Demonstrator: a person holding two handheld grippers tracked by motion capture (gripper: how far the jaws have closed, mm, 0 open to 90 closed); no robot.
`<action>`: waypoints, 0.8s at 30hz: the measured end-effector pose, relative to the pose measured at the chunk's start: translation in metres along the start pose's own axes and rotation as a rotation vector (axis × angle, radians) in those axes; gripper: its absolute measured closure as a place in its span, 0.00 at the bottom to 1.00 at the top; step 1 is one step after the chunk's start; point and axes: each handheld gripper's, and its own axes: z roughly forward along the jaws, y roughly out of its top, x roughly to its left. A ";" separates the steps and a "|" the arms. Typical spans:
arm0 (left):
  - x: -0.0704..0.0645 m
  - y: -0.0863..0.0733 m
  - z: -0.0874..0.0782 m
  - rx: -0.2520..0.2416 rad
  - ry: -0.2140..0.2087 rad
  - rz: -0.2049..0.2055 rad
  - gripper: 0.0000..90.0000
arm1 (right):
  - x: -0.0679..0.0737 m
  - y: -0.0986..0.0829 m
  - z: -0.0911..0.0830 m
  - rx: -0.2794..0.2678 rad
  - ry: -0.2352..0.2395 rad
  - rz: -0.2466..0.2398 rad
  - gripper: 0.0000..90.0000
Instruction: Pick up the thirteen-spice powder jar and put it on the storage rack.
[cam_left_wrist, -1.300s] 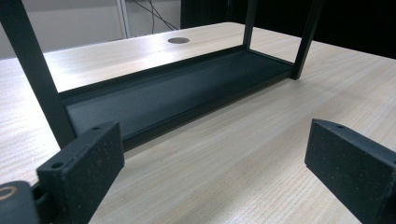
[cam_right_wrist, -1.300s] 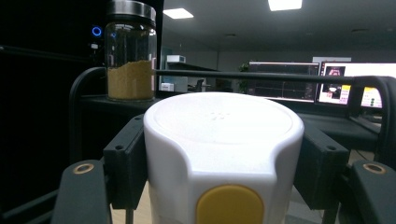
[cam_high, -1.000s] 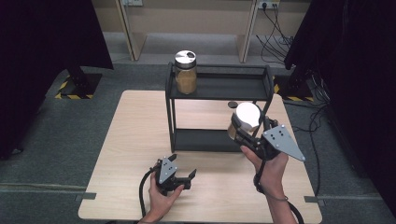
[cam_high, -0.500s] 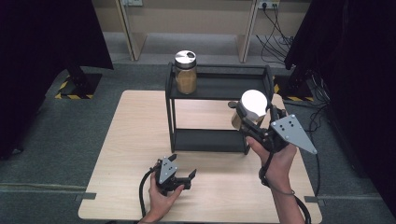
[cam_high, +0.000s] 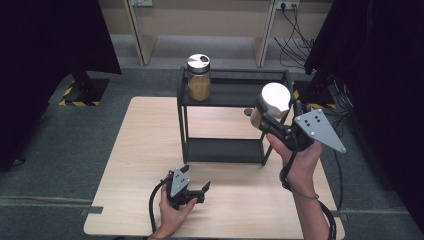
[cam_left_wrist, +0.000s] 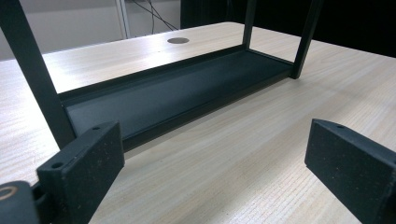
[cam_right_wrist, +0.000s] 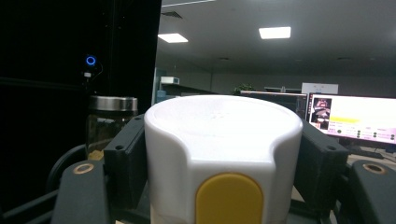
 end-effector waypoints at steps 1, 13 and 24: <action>0.000 0.000 0.000 0.000 0.000 0.000 0.04 | 0.000 0.002 0.002 -0.001 -0.003 -0.001 0.35; 0.000 0.000 0.000 0.001 -0.001 0.003 0.04 | -0.003 0.017 0.032 0.002 -0.045 0.013 0.35; 0.001 0.000 0.000 0.001 -0.005 0.002 0.04 | -0.004 0.028 0.066 0.069 -0.078 -0.011 0.35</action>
